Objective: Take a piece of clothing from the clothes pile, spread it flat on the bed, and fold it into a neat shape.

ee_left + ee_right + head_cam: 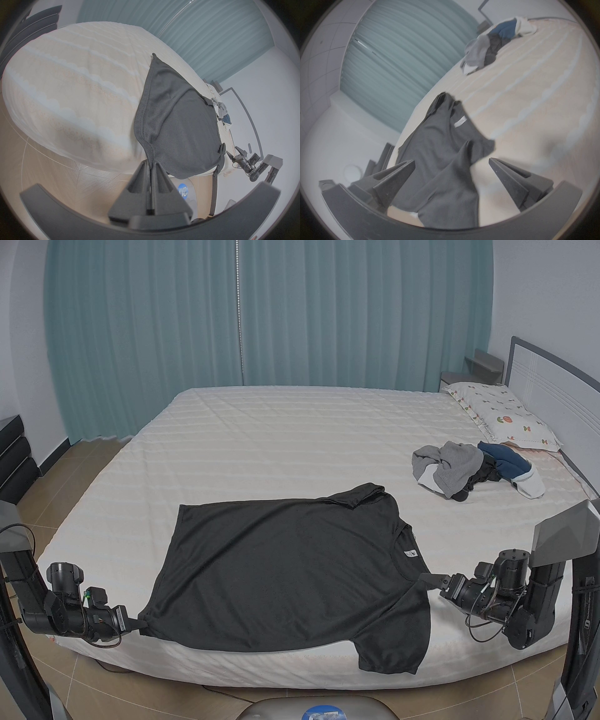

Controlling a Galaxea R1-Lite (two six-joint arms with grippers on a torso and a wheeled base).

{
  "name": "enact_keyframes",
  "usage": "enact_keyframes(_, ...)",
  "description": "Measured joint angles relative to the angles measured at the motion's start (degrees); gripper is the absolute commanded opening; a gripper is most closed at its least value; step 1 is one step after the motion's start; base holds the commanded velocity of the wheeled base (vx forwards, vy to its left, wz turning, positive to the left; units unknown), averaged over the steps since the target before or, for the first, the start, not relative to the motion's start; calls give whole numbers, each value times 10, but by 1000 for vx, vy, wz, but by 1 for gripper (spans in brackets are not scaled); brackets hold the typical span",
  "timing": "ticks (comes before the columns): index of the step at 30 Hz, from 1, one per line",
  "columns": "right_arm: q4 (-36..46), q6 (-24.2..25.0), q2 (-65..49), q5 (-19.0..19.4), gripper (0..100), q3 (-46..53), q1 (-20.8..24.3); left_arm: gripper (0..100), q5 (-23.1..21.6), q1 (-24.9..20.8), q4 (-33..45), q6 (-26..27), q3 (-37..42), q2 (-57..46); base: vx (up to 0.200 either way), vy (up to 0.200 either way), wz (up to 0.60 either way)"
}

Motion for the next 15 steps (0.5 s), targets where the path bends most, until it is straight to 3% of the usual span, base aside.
enact_keyframes(2,0,-12,-17,45,100,31,-5,0,0,0,0,0,0,0,0,0,0)
enact_keyframes(4,0,-33,-27,65,100,56,-5,0,0,0,0,0,0,0,0,0,0)
enact_keyframes(11,0,-106,-17,71,100,96,21,0,0,0,0,0,-1,0,0,0,0)
enact_keyframes(15,0,-118,0,71,100,113,40,0,0,0,0,0,-1,0,0,0,0)
